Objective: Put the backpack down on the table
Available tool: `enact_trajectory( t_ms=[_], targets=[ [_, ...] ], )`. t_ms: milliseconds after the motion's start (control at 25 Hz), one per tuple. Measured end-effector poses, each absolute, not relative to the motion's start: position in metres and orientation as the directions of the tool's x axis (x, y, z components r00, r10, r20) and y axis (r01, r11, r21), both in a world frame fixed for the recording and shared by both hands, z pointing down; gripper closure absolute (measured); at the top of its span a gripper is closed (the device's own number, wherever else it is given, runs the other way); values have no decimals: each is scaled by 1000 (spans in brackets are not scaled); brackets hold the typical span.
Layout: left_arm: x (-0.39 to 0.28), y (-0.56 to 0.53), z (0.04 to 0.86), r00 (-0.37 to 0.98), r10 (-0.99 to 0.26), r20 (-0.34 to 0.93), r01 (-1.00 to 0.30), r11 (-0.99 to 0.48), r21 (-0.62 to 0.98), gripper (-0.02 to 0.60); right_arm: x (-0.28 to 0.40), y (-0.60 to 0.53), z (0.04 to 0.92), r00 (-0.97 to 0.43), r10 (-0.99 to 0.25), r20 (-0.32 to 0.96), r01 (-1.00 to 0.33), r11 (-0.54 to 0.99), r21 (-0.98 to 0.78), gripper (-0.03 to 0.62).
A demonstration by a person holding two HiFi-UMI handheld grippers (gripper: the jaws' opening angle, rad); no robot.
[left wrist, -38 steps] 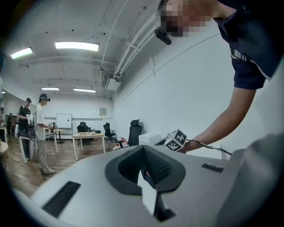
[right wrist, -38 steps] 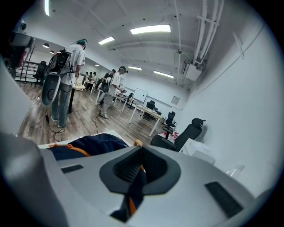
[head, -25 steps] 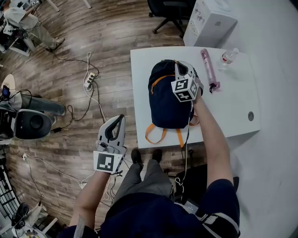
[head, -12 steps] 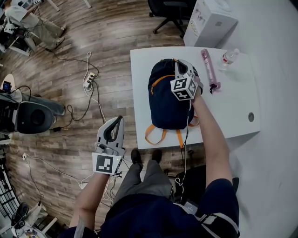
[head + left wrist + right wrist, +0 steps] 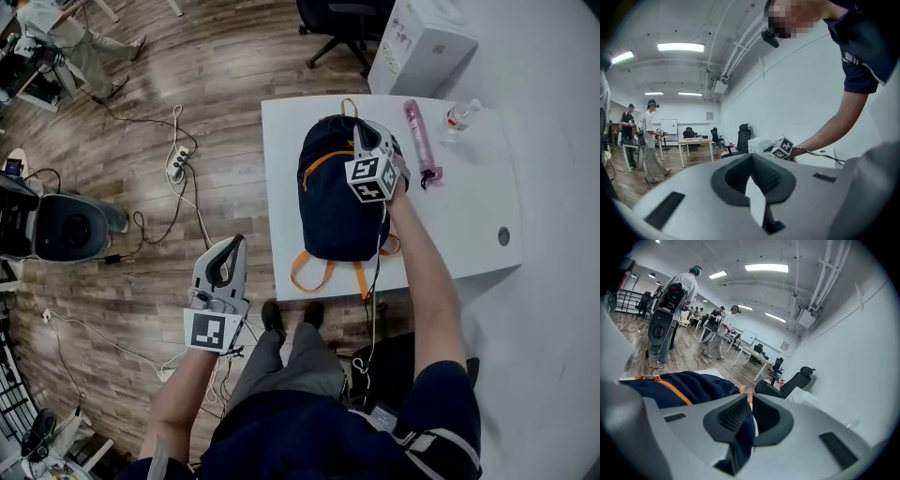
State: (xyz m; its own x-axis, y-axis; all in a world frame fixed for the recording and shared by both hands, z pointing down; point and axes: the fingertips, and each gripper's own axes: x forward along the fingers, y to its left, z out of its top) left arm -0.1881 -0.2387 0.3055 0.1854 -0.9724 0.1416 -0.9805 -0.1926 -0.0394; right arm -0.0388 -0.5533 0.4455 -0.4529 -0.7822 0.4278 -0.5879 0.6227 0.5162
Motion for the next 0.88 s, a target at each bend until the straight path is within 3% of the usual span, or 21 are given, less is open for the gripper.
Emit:
enact_trajectory(
  t_ms=[360,480,600,880],
  targets=[
    [-192,-238,312,189,-969,161,-976,-204,-82,578,-39,-554,447,-459,-780,425,-592,625,509,553],
    [-191,-237,311,197,-968,155,-974,-212,-85,577,-39,-552,441,-473,-779,411,-597,627,501,509],
    [-190,-237,310,198,-968,152,-974,-211,-80,578,-42,-550,431,-496,-780,382,-605,626,492,398],
    [-188,-239,300,197,-970,142,-976,-208,-70,577,-46,-539,409,-543,-766,344,-628,642,439,304]
  ],
)
